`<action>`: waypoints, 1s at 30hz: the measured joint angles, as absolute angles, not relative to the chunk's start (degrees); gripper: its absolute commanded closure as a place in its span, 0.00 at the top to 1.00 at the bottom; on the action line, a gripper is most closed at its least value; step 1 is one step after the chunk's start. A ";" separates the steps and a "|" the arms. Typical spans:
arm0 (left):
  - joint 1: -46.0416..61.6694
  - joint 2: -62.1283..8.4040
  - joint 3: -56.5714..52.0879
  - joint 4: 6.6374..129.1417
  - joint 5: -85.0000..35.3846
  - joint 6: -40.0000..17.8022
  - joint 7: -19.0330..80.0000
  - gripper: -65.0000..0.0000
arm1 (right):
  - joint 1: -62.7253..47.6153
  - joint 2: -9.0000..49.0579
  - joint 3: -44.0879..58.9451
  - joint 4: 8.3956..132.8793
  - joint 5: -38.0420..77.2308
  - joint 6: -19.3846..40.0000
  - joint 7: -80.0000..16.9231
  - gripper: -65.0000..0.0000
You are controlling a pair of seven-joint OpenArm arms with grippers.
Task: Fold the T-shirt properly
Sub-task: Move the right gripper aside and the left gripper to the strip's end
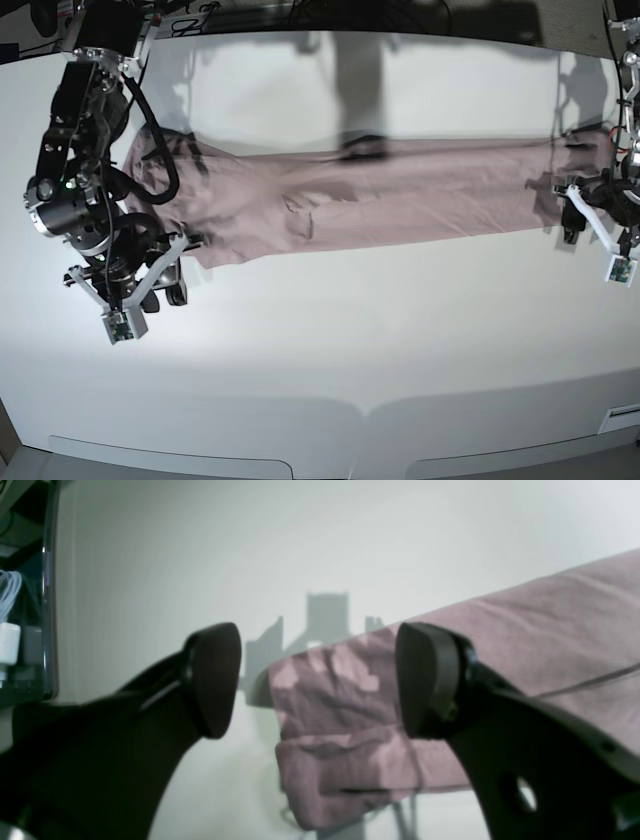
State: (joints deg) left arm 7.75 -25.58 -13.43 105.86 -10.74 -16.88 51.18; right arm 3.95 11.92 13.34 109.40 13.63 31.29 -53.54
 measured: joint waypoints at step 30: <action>-3.14 -35.24 -28.84 59.79 -45.52 -30.00 65.54 0.70 | 3.97 11.92 13.41 109.51 22.35 31.55 -56.73 0.35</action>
State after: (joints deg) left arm -3.14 -35.24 -28.84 59.79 -45.52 -30.00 65.54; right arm 3.97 11.92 13.41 109.51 22.35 31.55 -56.73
